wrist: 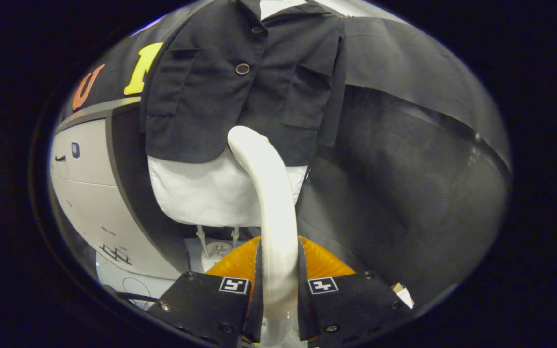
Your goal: Iron the clothes twice with a garment steamer, once on the left side and once on the right side.
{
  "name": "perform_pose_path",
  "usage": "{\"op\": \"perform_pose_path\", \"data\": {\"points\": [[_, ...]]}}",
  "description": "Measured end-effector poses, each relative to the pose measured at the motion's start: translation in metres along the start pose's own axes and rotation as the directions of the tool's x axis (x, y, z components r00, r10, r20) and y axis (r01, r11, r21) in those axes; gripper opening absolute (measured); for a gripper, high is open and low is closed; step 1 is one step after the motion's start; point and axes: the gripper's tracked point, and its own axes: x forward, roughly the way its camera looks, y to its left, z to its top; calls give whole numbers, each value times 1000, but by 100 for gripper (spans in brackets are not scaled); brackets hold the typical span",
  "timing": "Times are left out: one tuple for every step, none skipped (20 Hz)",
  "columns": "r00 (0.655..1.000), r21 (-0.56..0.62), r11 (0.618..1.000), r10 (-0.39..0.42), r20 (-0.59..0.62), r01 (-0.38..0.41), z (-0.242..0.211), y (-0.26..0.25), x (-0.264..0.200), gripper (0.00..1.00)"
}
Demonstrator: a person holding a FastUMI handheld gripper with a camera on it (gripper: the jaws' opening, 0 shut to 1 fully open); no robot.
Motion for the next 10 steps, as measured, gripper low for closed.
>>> {"op": "perform_pose_path", "data": {"points": [[1000, 7, 1000, -3, 14, 3, 3, 3, -8, 32], [1000, 14, 1000, -6, 30, 5, 7, 7, -20, 32], [999, 21, 1000, -6, 45, 5, 11, 10, -32, 32], [998, 28, 1000, -6, 62, 4, 14, 13, -44, 32], [997, 34, 999, -8, 80, 5, 19, 17, -59, 32], [995, 39, 999, -8, 97, 5, 24, 20, -75, 32], [993, 45, 999, -6, 119, 1, 29, 23, -91, 32], [990, 52, 999, -3, 142, -4, 35, 26, -107, 32], [986, 57, 998, -1, 168, -9, 40, 28, -125, 32], [981, 64, 998, 2, 193, -15, 47, 31, -143, 32]]}}
